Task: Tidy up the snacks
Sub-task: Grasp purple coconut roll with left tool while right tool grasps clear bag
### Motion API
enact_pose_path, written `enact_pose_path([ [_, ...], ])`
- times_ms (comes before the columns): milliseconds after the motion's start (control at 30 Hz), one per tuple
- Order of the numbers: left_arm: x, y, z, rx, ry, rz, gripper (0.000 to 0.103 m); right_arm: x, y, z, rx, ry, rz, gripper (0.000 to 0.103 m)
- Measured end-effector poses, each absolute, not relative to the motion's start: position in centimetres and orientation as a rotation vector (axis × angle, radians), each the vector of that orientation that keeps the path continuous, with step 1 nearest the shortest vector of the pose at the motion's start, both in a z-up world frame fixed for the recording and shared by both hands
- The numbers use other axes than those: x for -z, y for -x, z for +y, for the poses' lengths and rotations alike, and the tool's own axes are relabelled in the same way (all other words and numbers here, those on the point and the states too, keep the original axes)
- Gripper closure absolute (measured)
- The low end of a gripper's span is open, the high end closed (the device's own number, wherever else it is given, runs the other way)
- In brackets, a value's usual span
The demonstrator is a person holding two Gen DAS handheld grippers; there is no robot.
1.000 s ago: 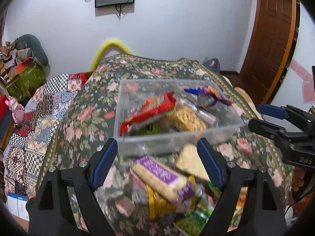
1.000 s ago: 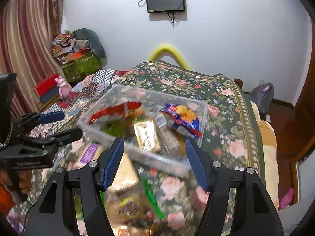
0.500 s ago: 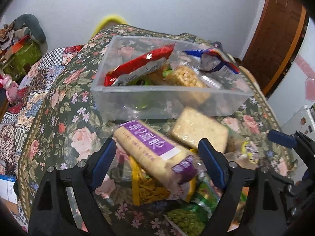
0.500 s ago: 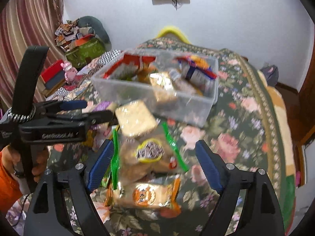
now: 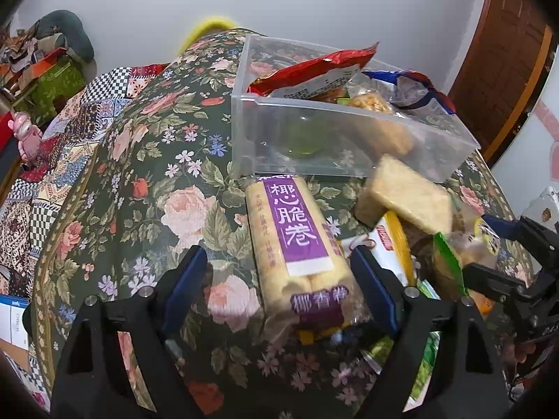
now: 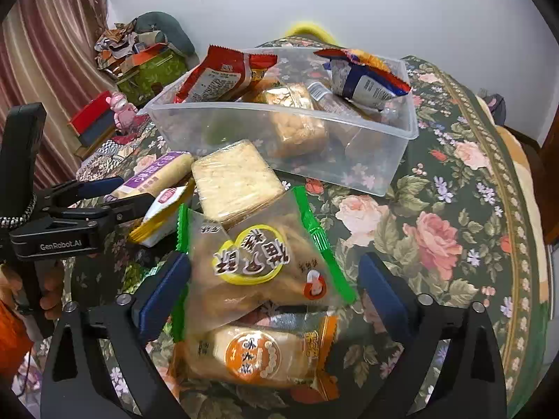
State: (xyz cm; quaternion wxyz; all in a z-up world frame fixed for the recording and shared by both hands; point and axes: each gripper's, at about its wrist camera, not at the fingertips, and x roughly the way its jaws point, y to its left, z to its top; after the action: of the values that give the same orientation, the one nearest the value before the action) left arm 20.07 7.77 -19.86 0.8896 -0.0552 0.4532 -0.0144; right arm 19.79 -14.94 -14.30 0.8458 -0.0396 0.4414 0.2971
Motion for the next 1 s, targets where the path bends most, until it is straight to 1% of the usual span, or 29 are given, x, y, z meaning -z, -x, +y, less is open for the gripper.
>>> enact_pose_path([
  [67, 20.3, -20.5, 7.8, 0.037, 0.118, 0.945, 0.039, 14.4, -19.9, -14.8, -0.638, 0.074, 0.941, 0.006],
  [100, 20.5, -20.7, 7.8, 0.034, 0.117, 0.944, 0.044, 14.5, -20.0, -14.7, -0.644, 0.071, 0.946, 0.006],
  [133, 20.6, -20.9, 7.8, 0.034, 0.118, 0.946, 0.054, 14.5, -20.0, -14.7, -0.650, 0.068, 0.948, 0.007],
  [167, 20.9, -21.0, 7.9, 0.029, 0.120, 0.950, 0.057, 14.5, -20.0, -14.7, -0.654, 0.066, 0.950, 0.007],
  [200, 21.0, -21.0, 8.1, 0.033, 0.131, 0.947, 0.058, 14.5, -20.0, -14.8, -0.661, 0.061, 0.950, 0.008],
  [233, 20.9, -20.9, 8.3, 0.037, 0.140, 0.943, 0.058, 14.5, -19.9, -14.8, -0.675, 0.054, 0.952, 0.015],
  [367, 20.6, -20.0, 8.5, 0.028, 0.130, 0.935, 0.058, 14.2, -19.5, -14.7, -0.686, 0.054, 0.948, 0.024],
  [400, 20.4, -19.6, 8.5, 0.031, 0.127, 0.932, 0.058, 14.2, -19.4, -14.7, -0.691, 0.053, 0.951, 0.030],
  [433, 20.2, -19.3, 8.5, 0.034, 0.125, 0.929, 0.058, 14.0, -19.1, -14.8, -0.686, 0.055, 0.946, 0.031],
  [767, 15.8, -16.6, 7.1, 0.085, 0.095, 0.834, 0.058, 11.6, -17.9, -16.8, -0.658, 0.044, 0.885, 0.033],
  [1000, 13.6, -17.9, 6.0, 0.133, 0.100, 0.797, 0.058, 9.3, -19.0, -17.3, -0.619, 0.012, 0.819, 0.033],
])
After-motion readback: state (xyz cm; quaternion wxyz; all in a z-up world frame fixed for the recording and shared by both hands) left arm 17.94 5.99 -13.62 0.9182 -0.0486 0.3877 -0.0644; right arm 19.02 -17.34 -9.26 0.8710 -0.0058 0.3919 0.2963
